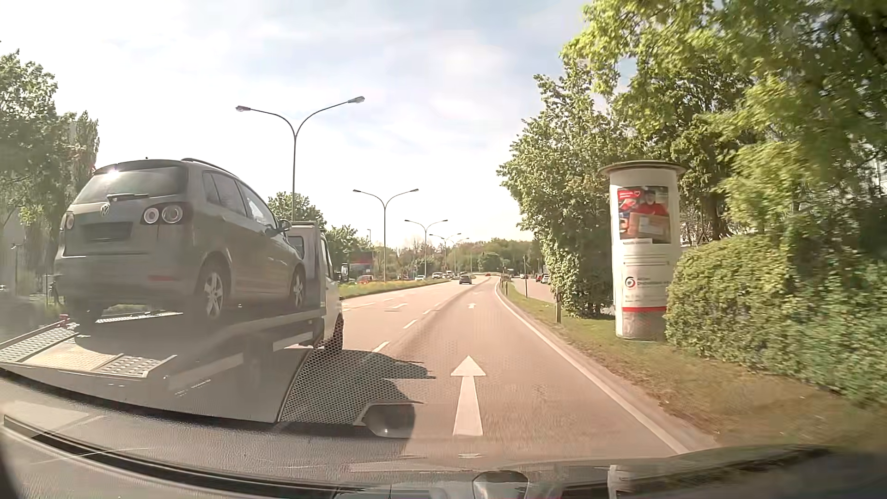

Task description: Follow the waypoints while adhering to traffic rules and regulations

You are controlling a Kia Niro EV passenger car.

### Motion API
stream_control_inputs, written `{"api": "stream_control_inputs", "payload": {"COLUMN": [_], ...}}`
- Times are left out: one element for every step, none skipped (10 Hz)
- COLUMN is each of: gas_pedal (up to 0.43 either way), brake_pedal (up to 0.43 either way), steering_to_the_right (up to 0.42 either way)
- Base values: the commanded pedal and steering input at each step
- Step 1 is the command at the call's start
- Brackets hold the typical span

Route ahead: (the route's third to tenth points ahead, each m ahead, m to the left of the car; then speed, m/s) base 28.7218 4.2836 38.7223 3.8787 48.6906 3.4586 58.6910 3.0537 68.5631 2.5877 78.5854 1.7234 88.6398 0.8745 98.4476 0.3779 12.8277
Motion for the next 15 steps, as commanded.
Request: {"api": "stream_control_inputs", "payload": {"gas_pedal": [0.079,0.079,0.067,0.067,0.067,0.067,0.059,0.059,0.059,0.059,0.059,0.059,0.059,0.059,0.059], "brake_pedal": [0.000,0.000,0.000,0.000,0.000,0.000,0.000,0.000,0.000,0.000,0.000,0.000,0.000,0.000,0.000], "steering_to_the_right": [0.003,0.003,0.003,0.003,0.003,0.003,0.003,0.003,0.003,0.003,0.003,0.003,0.003,0.003,0.003]}}
